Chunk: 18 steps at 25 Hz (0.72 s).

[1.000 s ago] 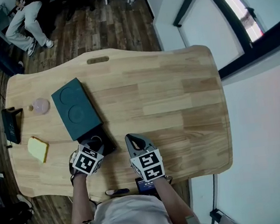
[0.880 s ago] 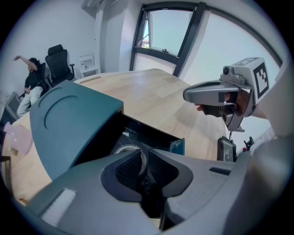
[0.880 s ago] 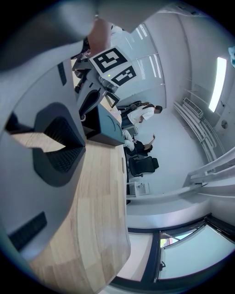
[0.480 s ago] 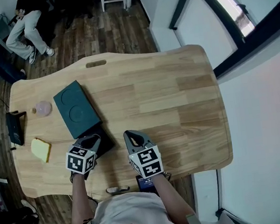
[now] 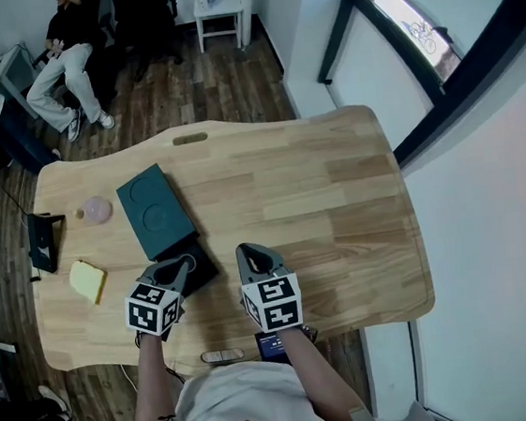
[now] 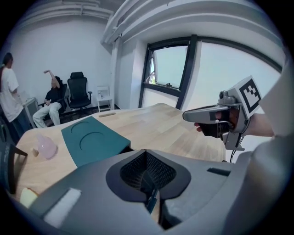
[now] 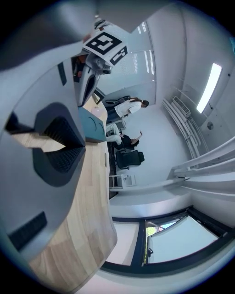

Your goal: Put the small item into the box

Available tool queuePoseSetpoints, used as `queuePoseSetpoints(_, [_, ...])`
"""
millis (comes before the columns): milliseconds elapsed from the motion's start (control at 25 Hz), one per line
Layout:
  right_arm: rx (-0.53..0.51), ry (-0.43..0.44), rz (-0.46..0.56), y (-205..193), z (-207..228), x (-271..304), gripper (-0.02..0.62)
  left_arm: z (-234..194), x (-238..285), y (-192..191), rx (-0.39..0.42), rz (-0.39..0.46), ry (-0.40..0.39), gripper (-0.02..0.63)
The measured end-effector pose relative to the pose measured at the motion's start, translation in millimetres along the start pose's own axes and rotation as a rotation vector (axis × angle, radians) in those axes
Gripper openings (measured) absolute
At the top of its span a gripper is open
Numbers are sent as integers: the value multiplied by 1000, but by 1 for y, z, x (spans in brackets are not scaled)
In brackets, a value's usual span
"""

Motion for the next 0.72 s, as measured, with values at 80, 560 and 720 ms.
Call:
queuePoseSetpoints(80, [12,-16,17,4,0,-11,5,5,-14,6,35,55,26,3])
queuePoseSetpoints(560, [-80,-67,149,19,-23,-56,5,12,-87,24,-107,403,49,3])
queuePoseSetpoints(720, [-99,-77,185,19,-28,-63,3,9,-95,15,-126,429,77,3])
Point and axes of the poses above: the fingertips, and each gripper's own axes: x forward along the fingers, z to its right, y out of its top, the point moved 4 cm from there along -x, backward along the fingers, and after that the axes turned 14 degrees about -z, right-handed, at the moved point
